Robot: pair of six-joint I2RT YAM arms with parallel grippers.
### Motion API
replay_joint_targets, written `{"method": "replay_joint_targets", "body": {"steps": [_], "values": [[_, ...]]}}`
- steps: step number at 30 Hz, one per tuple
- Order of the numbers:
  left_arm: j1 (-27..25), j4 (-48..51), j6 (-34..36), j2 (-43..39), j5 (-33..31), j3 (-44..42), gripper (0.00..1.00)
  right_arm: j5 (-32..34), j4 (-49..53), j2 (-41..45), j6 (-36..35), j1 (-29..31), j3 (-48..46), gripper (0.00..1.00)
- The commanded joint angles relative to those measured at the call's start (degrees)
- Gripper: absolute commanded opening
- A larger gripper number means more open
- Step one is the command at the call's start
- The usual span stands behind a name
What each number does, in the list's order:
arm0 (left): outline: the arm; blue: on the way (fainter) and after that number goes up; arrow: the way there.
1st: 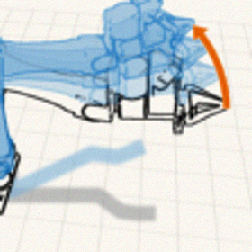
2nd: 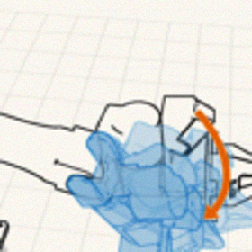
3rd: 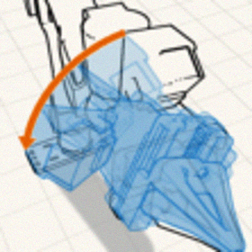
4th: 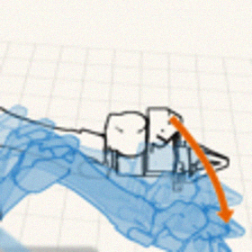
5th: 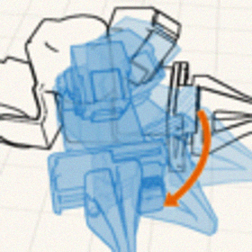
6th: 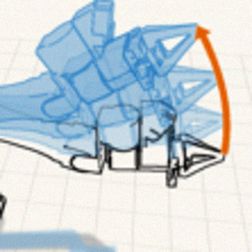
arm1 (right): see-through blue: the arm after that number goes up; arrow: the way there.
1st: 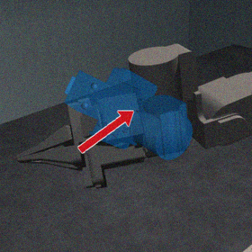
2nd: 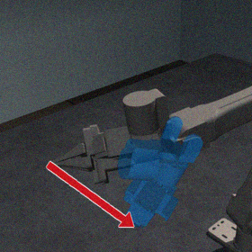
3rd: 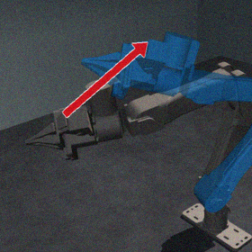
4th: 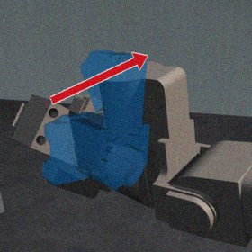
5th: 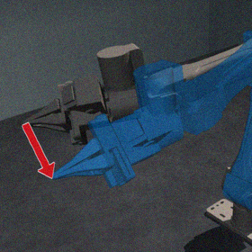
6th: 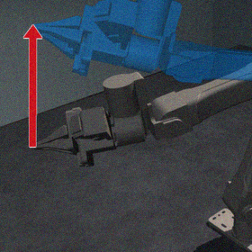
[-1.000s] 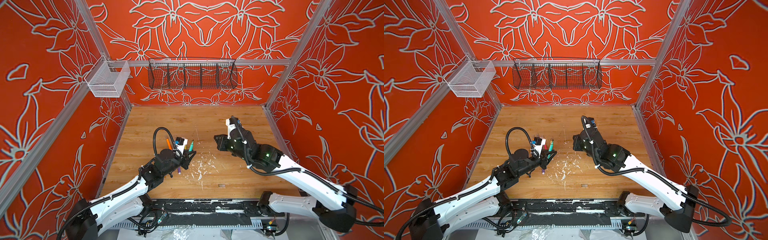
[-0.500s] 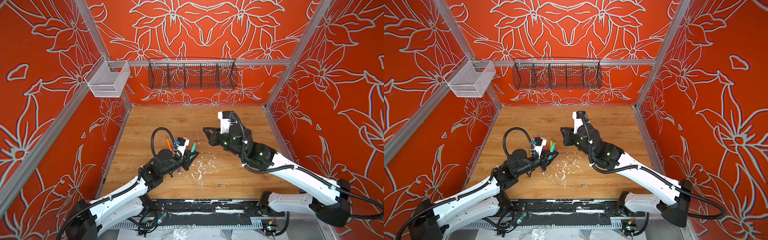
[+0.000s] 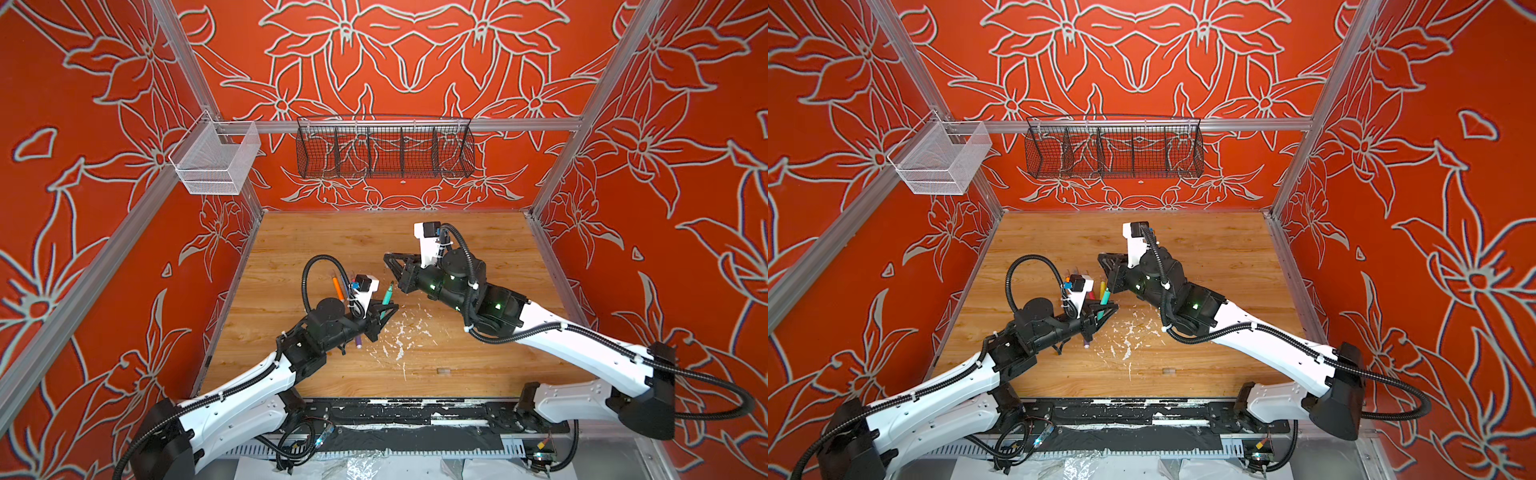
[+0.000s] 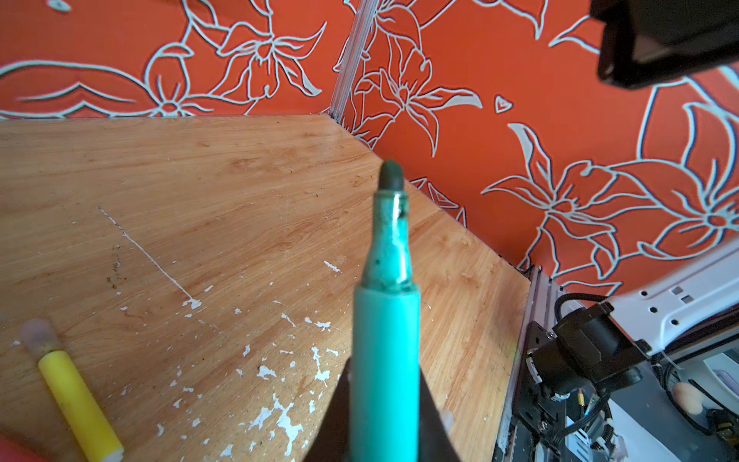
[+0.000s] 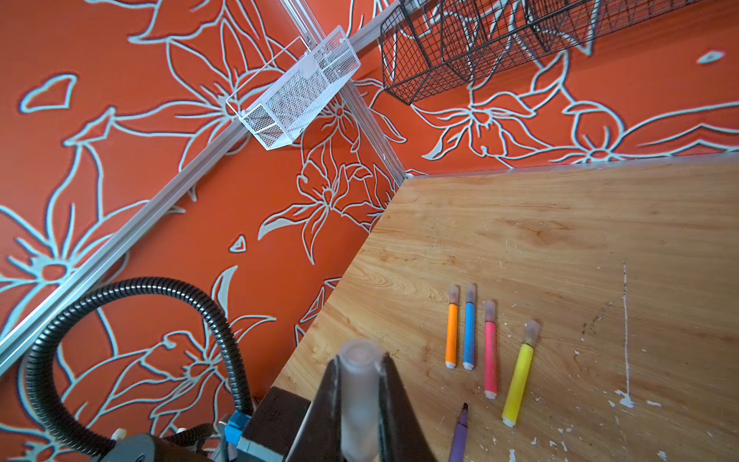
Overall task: Insert the pens into the pen caps
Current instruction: 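Carry the cap over the green marker tip with the right gripper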
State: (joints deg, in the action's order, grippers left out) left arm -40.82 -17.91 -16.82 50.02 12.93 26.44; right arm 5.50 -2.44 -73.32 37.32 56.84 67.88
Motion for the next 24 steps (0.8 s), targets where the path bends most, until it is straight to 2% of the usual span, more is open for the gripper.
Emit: {"method": "replay_joint_targets", "body": {"steps": [1,8,24], "values": [[0.04,-1.41,-0.43,-0.25,-1.35,-0.42,0.00,-0.93,-3.50,-0.17,-0.20,0.47,-1.06,0.00],[0.04,-1.12,-0.87,-1.39,-2.29,-0.79,0.00,1.86,-6.13,1.83,0.26,0.59,-6.60,0.00],[0.04,-0.81,-1.29,-2.25,-3.53,-0.95,0.00,2.08,-9.64,3.61,2.24,0.82,-12.63,0.00]]}}
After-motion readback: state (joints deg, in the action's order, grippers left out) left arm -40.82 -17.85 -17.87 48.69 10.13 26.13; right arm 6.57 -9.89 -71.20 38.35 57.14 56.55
